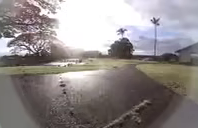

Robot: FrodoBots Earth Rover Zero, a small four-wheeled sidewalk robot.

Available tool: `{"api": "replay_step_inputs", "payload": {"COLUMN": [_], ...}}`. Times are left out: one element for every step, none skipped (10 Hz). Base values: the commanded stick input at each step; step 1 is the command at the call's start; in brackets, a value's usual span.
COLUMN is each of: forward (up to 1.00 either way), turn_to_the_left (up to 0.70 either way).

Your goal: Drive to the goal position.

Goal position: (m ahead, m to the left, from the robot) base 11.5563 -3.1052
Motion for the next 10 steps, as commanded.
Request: {"api": "replay_step_inputs", "payload": {"forward": [0.60,0.60,0.60,0.60,0.60,0.60,0.60,0.60,0.60,0.60], "turn_to_the_left": [-0.15,-0.15,-0.15,-0.14,-0.03,0.00,0.00,0.00,0.00,0.00]}}
